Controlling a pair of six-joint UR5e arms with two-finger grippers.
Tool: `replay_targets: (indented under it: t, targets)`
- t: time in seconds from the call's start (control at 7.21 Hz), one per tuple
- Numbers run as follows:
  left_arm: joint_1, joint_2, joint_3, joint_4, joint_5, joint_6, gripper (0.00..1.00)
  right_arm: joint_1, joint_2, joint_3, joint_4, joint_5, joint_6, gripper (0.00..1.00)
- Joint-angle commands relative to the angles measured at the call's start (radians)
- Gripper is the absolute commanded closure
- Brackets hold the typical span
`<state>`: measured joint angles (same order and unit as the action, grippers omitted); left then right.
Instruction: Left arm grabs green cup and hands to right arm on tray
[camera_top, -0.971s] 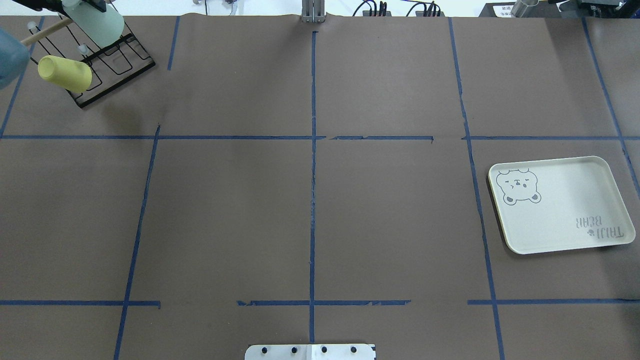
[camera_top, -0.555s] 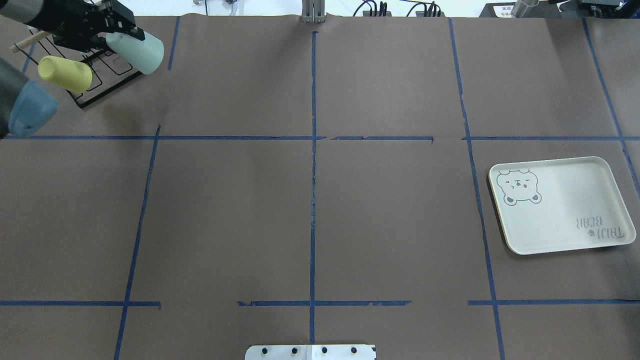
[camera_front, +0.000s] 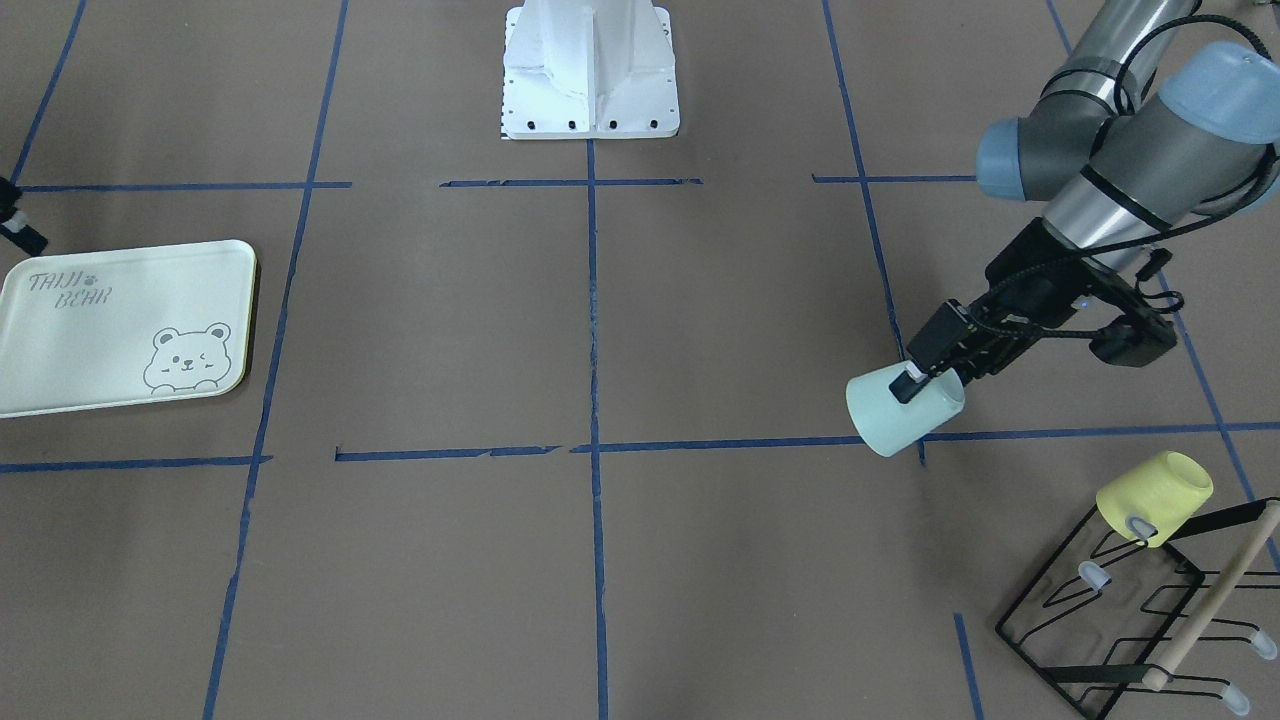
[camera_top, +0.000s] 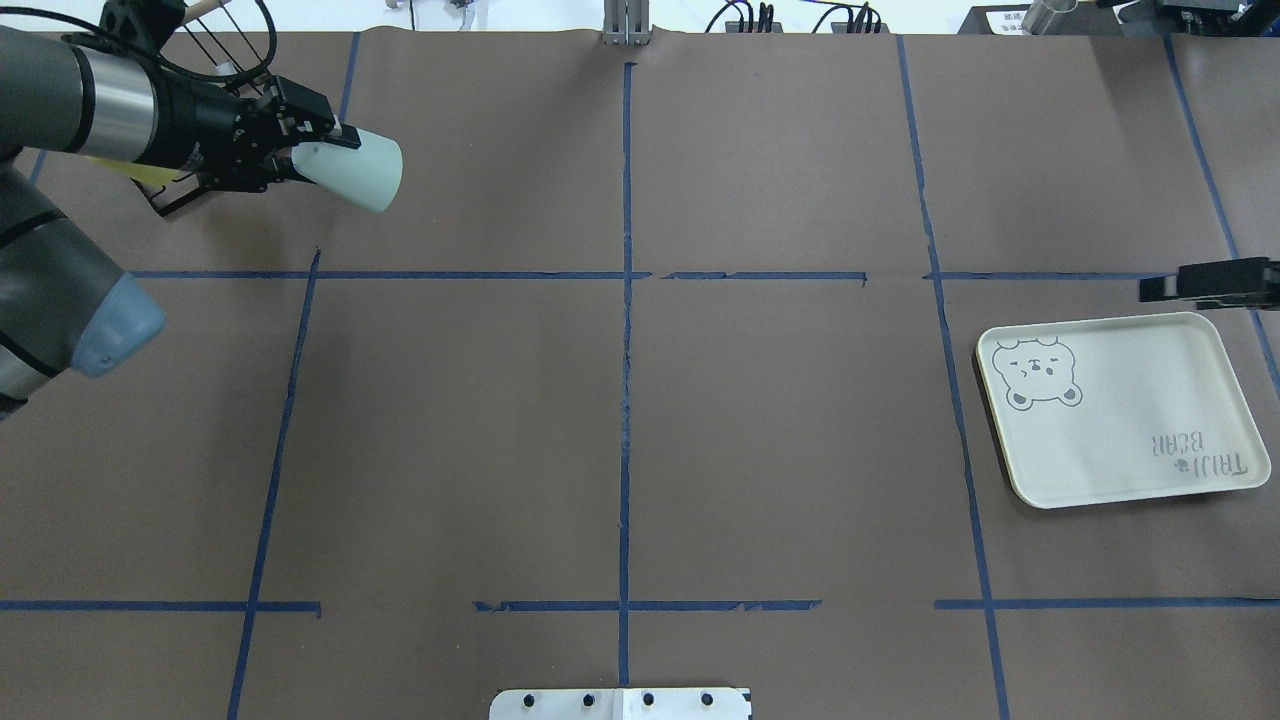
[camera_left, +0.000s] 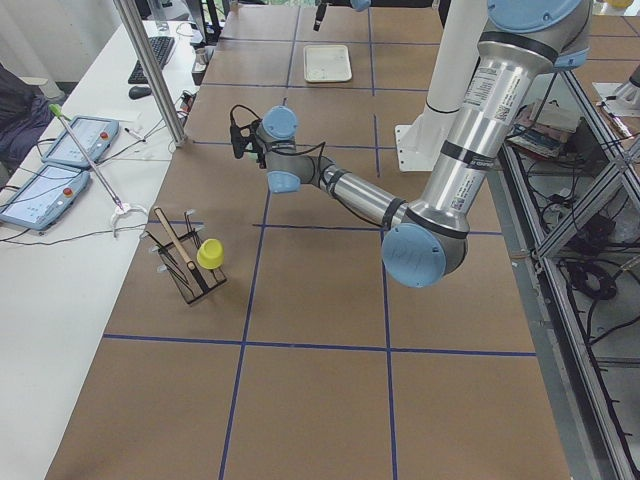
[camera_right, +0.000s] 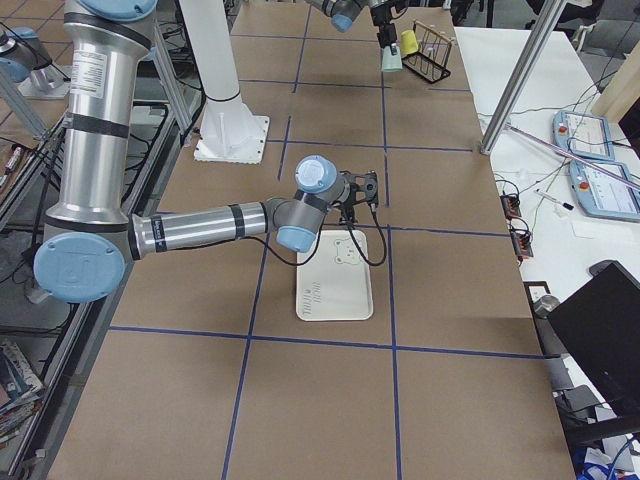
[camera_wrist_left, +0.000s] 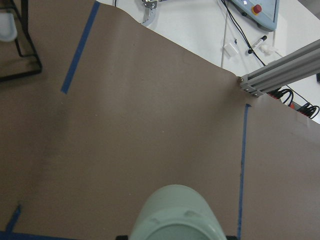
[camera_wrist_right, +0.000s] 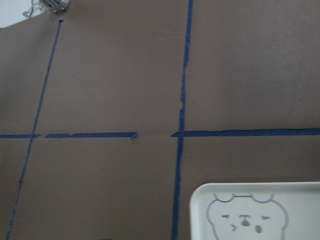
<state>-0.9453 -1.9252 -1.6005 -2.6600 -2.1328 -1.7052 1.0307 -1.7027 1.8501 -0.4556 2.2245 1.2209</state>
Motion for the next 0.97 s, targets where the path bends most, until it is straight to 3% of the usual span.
replay_targets:
  t: [0.0,0.28,0.55,0.83]
  targets:
    - [0.071,0.012,-0.021,-0.185,0.02,-0.207,0.61,-0.185,0.084,0.001,0.203,-0.117,0.291,0.0]
    - [0.189,0.011,-0.07,-0.266,0.115,-0.325,0.61,-0.271,0.194,0.006,0.352,-0.118,0.464,0.0]
    - [0.241,0.0,-0.084,-0.398,0.122,-0.401,0.61,-0.332,0.311,0.001,0.397,-0.129,0.535,0.0]
    - [0.319,-0.014,-0.085,-0.486,0.181,-0.413,0.61,-0.537,0.374,-0.002,0.496,-0.401,0.545,0.0]
